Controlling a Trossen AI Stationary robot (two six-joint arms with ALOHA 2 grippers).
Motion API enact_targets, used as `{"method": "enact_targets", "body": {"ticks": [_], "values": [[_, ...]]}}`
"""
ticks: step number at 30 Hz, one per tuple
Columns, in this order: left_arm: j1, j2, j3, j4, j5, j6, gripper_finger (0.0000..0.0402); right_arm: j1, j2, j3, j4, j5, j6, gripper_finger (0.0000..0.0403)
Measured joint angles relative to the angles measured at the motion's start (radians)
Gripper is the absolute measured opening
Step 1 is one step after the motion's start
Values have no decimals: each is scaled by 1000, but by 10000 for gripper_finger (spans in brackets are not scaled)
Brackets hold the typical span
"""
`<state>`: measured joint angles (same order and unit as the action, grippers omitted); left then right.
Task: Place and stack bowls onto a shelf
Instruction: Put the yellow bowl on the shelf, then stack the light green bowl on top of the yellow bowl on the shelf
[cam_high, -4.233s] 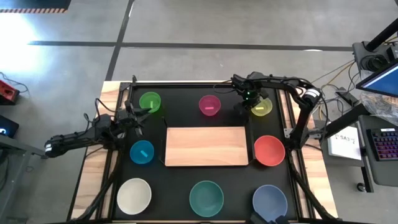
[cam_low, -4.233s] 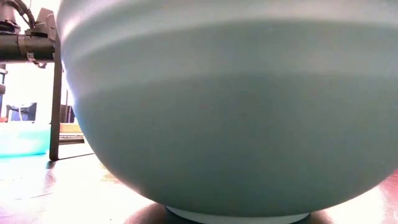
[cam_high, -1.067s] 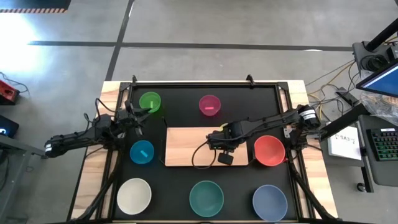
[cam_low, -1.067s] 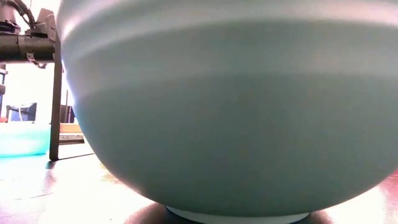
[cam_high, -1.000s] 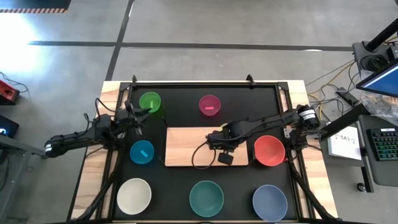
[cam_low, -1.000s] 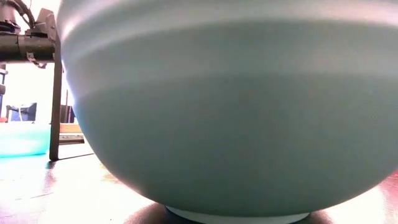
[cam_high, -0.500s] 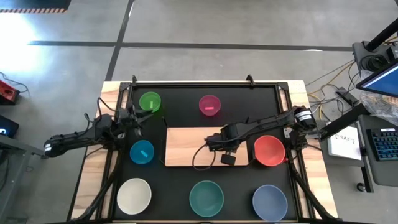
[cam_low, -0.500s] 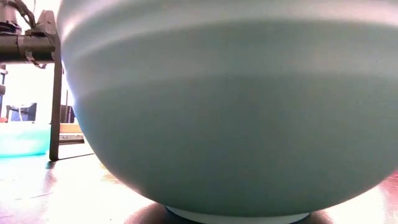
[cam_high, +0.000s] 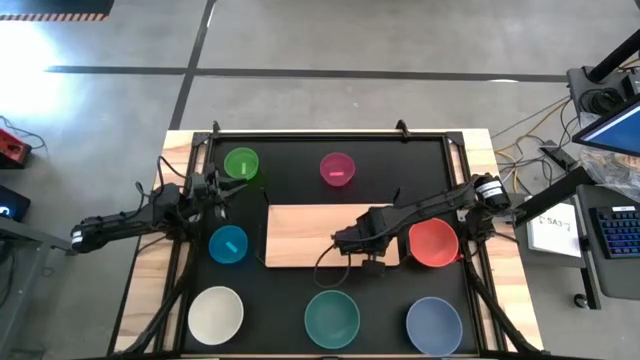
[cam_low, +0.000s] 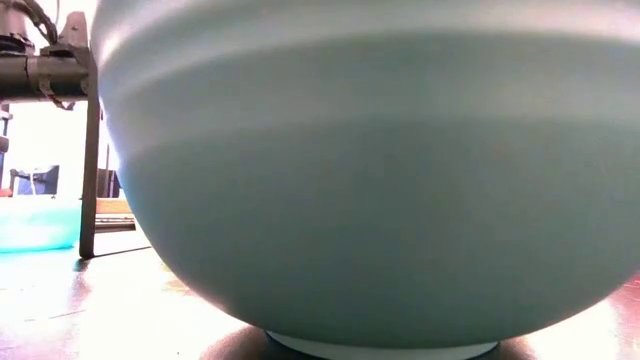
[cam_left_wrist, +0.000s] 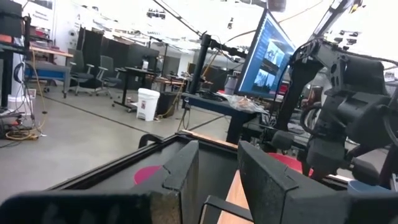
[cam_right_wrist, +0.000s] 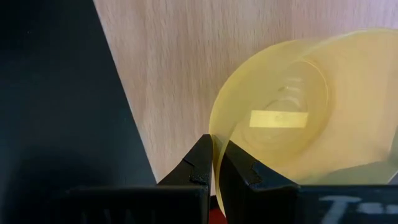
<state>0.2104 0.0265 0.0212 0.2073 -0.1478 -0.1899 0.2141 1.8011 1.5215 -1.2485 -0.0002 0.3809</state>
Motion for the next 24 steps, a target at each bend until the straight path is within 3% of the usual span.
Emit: {"method": "enact_targets", "body": {"ticks": [12, 24], "values": [[0, 0, 0, 2, 1, -112, 95, 10, 0, 0, 4, -9, 0, 14], [0, 0, 0, 3, 7, -122, 95, 8, -8, 8, -8, -52, -42, 114]]}}
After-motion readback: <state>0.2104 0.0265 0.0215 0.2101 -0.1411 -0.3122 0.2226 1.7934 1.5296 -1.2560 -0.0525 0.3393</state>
